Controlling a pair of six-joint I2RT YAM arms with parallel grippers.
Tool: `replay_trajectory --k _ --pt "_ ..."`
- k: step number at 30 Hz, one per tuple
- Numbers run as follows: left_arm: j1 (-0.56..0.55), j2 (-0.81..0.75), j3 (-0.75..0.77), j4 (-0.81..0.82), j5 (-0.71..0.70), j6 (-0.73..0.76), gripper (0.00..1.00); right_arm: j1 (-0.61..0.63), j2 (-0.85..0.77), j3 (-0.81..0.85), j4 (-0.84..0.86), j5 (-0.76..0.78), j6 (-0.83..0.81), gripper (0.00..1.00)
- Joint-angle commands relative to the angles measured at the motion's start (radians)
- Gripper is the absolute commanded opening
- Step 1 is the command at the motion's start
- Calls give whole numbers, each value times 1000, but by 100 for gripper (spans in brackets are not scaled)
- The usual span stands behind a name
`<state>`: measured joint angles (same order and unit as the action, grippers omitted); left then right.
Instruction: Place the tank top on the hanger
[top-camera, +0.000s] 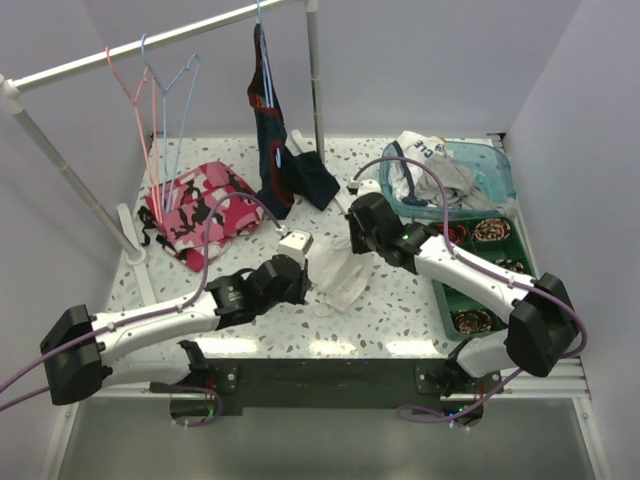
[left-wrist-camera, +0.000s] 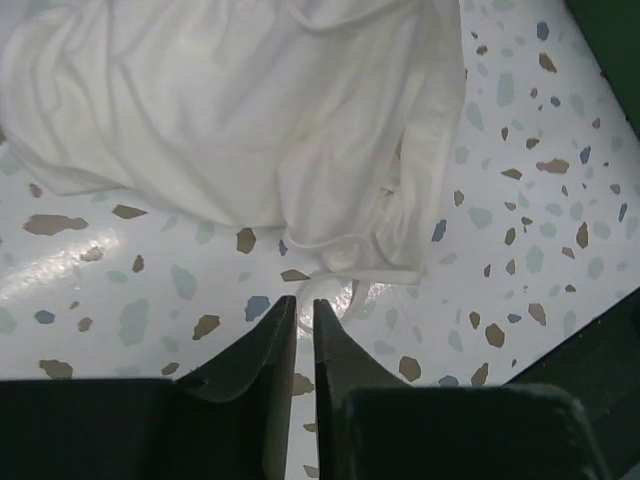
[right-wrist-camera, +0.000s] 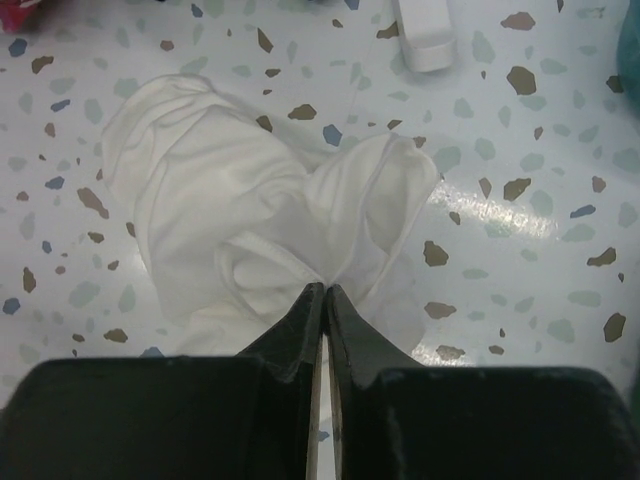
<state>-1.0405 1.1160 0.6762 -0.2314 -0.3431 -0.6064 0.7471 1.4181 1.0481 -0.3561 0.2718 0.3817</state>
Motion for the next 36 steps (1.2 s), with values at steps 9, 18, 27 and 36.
replay_trajectory --k 9,18,27,36 --pt "-55 252 -32 202 213 91 43 3 -27 -120 22 38 65 8" --pt "-58 341 29 87 59 96 43 5 -39 -134 16 50 63 11" --pt "-66 373 28 95 92 82 20 6 -34 -128 16 49 63 14" --pt "-70 354 25 52 0 31 0 5 -36 -128 20 41 57 23"
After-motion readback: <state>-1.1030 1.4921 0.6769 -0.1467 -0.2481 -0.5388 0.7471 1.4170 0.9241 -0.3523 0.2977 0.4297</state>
